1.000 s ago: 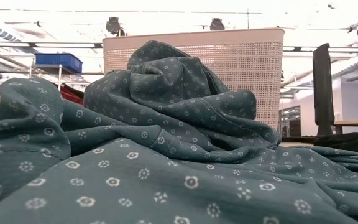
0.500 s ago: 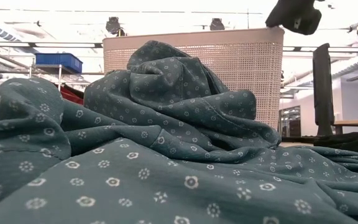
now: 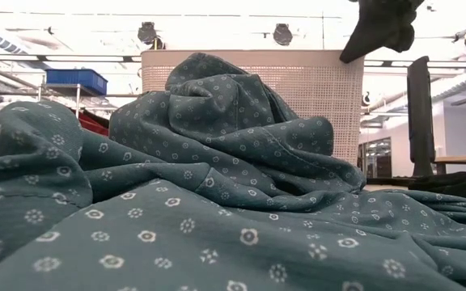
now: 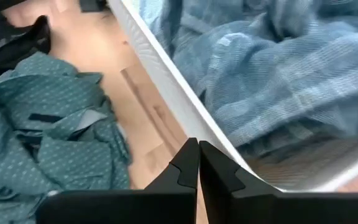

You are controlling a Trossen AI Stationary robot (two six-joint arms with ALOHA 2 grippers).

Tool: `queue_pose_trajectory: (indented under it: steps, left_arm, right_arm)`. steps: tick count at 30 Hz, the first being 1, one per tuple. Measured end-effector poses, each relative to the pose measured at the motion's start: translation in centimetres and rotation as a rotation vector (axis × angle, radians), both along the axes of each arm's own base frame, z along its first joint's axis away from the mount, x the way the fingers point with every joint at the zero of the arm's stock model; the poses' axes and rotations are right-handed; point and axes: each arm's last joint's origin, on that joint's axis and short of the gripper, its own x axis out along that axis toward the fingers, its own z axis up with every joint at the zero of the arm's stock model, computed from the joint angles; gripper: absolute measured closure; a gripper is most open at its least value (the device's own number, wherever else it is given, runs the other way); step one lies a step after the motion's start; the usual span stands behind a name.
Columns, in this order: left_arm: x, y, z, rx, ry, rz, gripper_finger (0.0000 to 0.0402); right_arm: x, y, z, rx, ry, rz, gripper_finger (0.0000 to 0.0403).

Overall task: Sort clothes
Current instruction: Adjust the white laundry organizer on the table

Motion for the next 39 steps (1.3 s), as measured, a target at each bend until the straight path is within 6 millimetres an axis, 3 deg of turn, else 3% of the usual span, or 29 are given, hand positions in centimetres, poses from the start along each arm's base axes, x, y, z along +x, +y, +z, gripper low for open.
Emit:
queue_pose_trajectory:
  steps: [6,11,16,20,25,30,35,39]
  left_arm:
    - [0.0,-0.1,0.0,-0.035,-0.008,-0.029,0.0289]
    - [0.2,-0.9,-0.2,-0.181,0.015,-0.269,0.0289]
    - [1.3,-3.4,-1.3,-0.291,0.118,-0.557,0.0289]
    - [2.9,-5.7,-3.1,-0.291,0.224,-0.612,0.0289]
    - [5.2,-7.9,-5.9,-0.26,0.356,-0.618,0.0289]
    - [6.8,-9.0,-8.2,-0.256,0.442,-0.579,0.0288]
    - [8.0,-9.5,-11.5,-0.388,0.494,-0.388,0.0288]
    - [8.6,-9.9,-15.2,-0.508,0.535,-0.317,0.0288]
  right_arm:
    - [-0.3,0.5,0.3,0.155,0.012,0.1,0.0403]
    - [-0.8,2.9,1.8,0.42,-0.004,0.323,0.0403]
    - [-1.1,5.3,1.6,0.51,0.018,0.358,0.0403]
    - [-1.0,7.3,0.7,0.469,0.048,0.393,0.0398]
    - [0.0,10.2,-0.9,0.397,0.059,0.444,0.0367]
    - [1.2,12.8,-3.7,0.353,0.119,0.446,0.0316]
    - [1.6,14.0,-6.1,0.438,0.224,0.313,0.0269]
    - [0.8,15.0,-6.1,0.445,0.211,0.293,0.025]
